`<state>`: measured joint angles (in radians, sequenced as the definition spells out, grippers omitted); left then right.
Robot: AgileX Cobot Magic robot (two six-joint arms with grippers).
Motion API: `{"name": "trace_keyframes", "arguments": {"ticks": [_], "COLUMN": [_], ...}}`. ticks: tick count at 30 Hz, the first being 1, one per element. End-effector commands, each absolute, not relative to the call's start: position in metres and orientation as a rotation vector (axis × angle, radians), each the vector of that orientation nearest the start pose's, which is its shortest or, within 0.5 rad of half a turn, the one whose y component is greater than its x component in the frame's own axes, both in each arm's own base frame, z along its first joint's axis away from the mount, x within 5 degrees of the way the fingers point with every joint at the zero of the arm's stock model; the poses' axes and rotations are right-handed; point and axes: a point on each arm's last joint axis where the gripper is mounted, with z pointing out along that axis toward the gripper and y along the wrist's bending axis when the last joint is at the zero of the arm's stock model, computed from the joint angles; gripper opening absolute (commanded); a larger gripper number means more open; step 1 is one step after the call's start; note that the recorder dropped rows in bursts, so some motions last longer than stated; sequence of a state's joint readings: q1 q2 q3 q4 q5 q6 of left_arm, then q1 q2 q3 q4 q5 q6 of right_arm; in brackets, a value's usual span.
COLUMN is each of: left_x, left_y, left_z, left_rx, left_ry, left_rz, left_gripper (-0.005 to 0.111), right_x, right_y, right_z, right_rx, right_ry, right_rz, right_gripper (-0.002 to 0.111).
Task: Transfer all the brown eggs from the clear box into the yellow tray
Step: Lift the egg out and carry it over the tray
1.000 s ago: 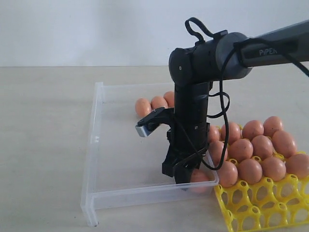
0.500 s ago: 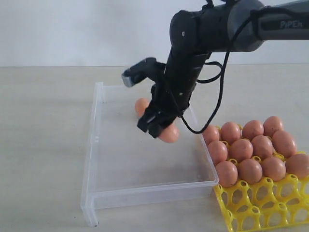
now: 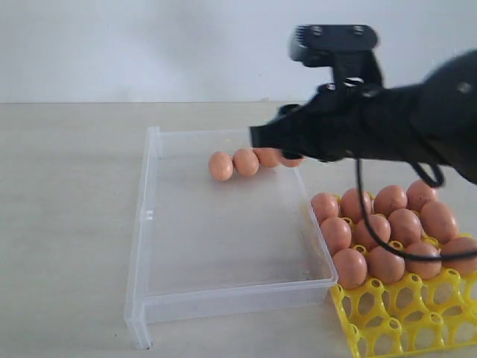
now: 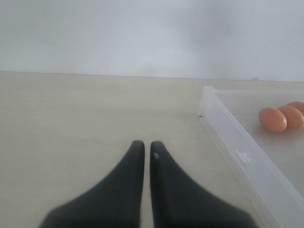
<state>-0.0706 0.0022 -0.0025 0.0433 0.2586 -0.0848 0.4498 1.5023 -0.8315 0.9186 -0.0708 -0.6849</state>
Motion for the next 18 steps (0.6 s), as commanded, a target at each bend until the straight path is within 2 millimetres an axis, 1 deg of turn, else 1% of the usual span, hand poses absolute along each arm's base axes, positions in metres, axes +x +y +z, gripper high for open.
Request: {"name": "trace_keyframes", "arguments": {"ticks": [1,3,6,9,11,13,14,16,18], "left_x": [0.055,0.055,0.055,0.055,0.055,0.055,0.055,0.055,0.055], "left_y": [-0.003,-0.003,-0.003,-0.003,-0.003,-0.003,-0.003,-0.003,-0.003], "left_z": [0.19,0.19,0.19,0.19,0.19,0.19,0.19,0.19,0.19], "left_rx": [0.013,0.013,0.013,0.013,0.013,0.013,0.013,0.013,0.013], "left_ry": [1.739,1.739,1.739,1.739,1.739,1.739,1.739,1.739,1.739], "left_rz": [-0.072,-0.072,-0.072,-0.072,-0.072,-0.072,-0.072,-0.072,-0.072], "left_gripper": [0.004,0.004,0.004,0.004,0.004,0.004,0.004,0.004,0.004], "right_x": [0.247,0.238,0.23,0.228,0.227,0.228,0.229,0.233,0.239], "right_y": [0.078,0.055,0.025,0.006,-0.001,-0.002,-0.003,-0.001,-0.004], "right_z": [0.247,0.25,0.257,0.254,0.251,0.252,0.255,0.264,0.277], "right_rx": [0.063,0.173,0.223,0.204,0.163,0.13,0.114,0.02,0.005], "right_ry": [1.995,1.956,1.931,2.024,2.07,2.064,2.044,2.0,1.922], "right_rz": [0.227,0.215,0.172,0.142,0.096,0.067,0.049,-0.012,-0.055], "right_gripper": [0.0,0.0,0.0,0.0,0.0,0.0,0.0,0.0,0.0]}}
